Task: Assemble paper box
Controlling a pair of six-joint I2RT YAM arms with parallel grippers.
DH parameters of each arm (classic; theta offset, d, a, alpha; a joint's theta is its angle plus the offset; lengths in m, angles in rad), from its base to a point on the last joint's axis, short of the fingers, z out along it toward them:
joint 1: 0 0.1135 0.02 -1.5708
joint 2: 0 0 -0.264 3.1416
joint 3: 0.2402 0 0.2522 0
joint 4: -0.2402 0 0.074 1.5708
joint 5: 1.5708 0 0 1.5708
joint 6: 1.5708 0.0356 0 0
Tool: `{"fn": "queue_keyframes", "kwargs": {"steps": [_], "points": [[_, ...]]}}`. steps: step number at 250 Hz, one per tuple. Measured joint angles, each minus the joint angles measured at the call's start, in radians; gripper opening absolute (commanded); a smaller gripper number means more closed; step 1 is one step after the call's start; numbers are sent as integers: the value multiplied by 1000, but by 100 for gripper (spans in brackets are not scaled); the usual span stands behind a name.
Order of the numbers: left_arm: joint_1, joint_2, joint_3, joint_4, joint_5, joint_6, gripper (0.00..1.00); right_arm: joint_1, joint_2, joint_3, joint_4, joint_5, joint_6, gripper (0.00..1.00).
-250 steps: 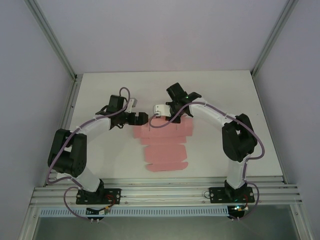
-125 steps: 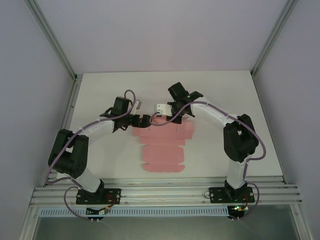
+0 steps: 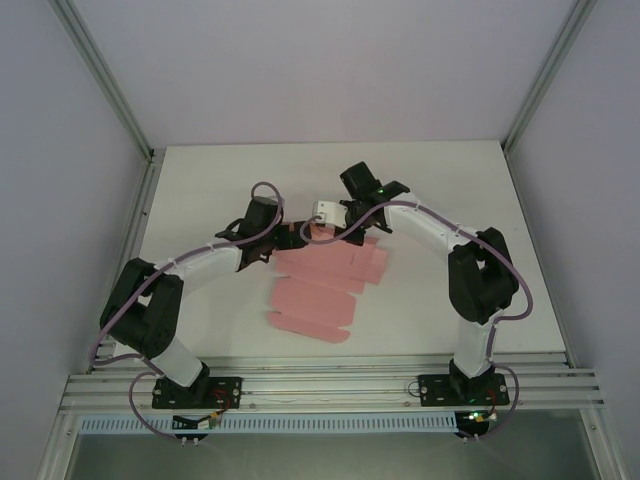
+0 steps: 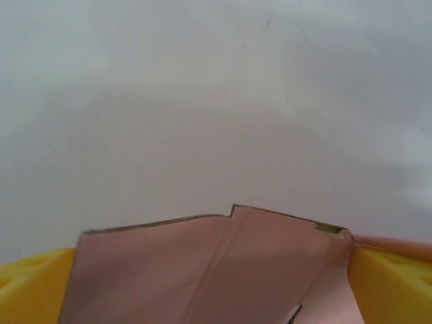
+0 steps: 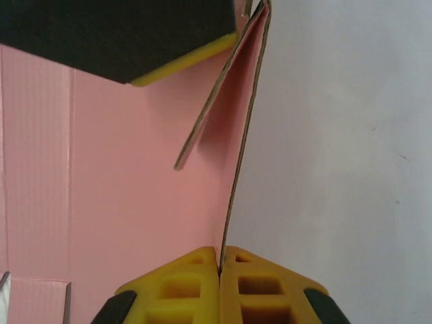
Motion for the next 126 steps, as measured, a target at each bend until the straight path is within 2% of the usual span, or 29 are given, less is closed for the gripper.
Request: {"fn": "queue_keyframes", "kwargs": {"steps": [60, 126], "points": [[-33, 39, 86, -105, -91, -96, 100, 1, -1, -11, 35, 11, 28, 0], [-39, -27, 66, -169, -125, -65, 100, 12, -16, -39, 79, 46, 58, 0]]}}
